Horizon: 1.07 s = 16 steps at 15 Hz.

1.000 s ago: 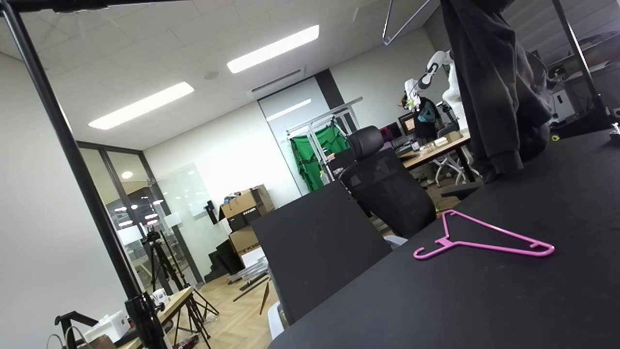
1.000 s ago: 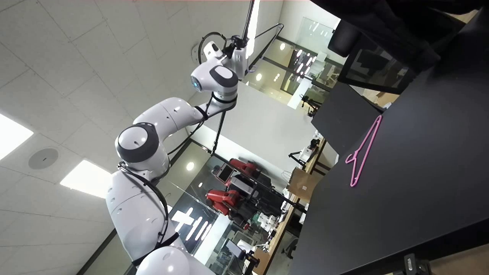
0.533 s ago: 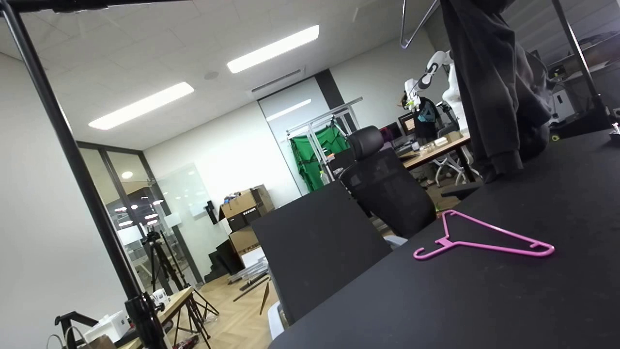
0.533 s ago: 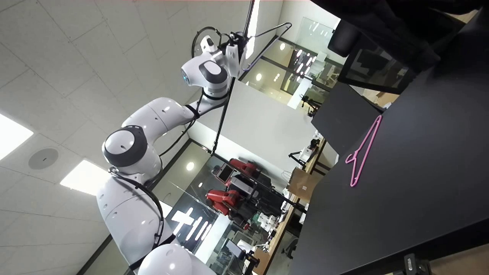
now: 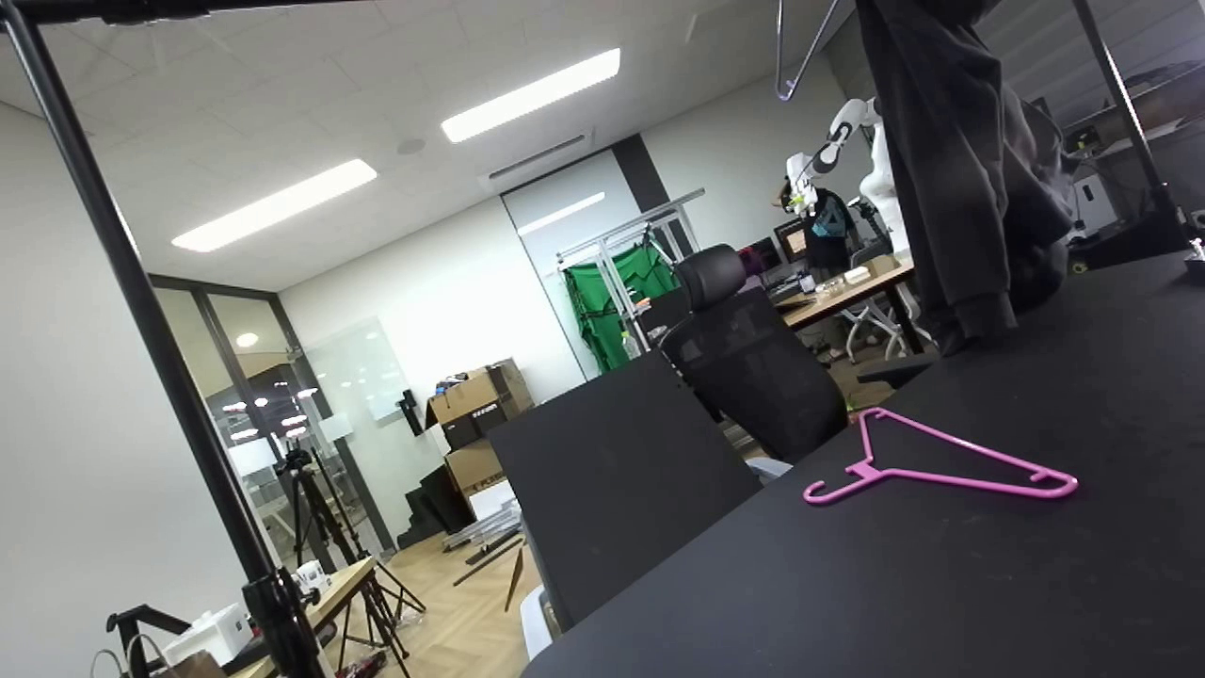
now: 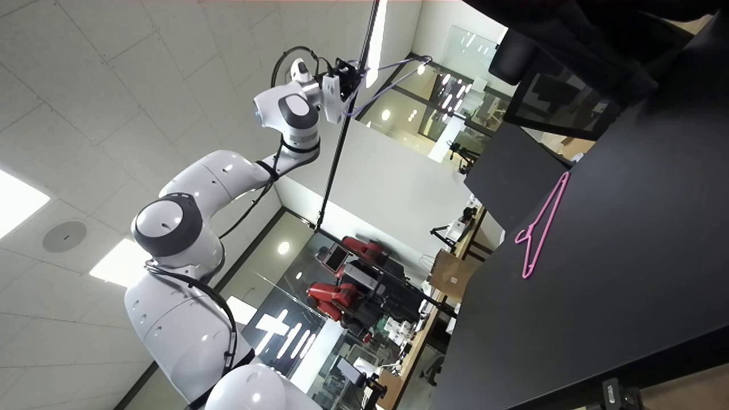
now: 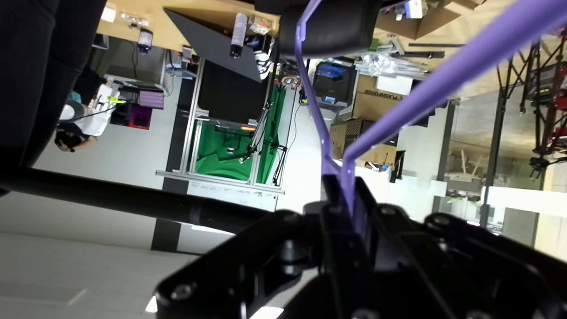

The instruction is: Take the cloth hanger from the rack and put it on the table

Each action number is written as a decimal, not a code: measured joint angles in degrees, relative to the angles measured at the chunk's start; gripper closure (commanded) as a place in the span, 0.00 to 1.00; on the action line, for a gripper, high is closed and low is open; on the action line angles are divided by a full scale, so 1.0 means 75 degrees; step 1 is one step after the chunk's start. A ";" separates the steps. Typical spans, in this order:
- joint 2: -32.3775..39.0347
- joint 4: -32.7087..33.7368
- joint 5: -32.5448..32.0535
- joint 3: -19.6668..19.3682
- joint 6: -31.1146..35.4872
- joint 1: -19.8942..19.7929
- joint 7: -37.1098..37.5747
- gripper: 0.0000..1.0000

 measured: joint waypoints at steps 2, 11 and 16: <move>-0.0255 -0.0150 0.0144 0.0122 -0.0544 -0.0002 -0.0276 0.98; -0.0893 -0.1116 -0.0014 0.0235 -0.1551 -0.0061 -0.0904 0.98; -0.0621 -0.1875 -0.0678 0.0232 -0.0804 -0.0175 -0.0883 0.98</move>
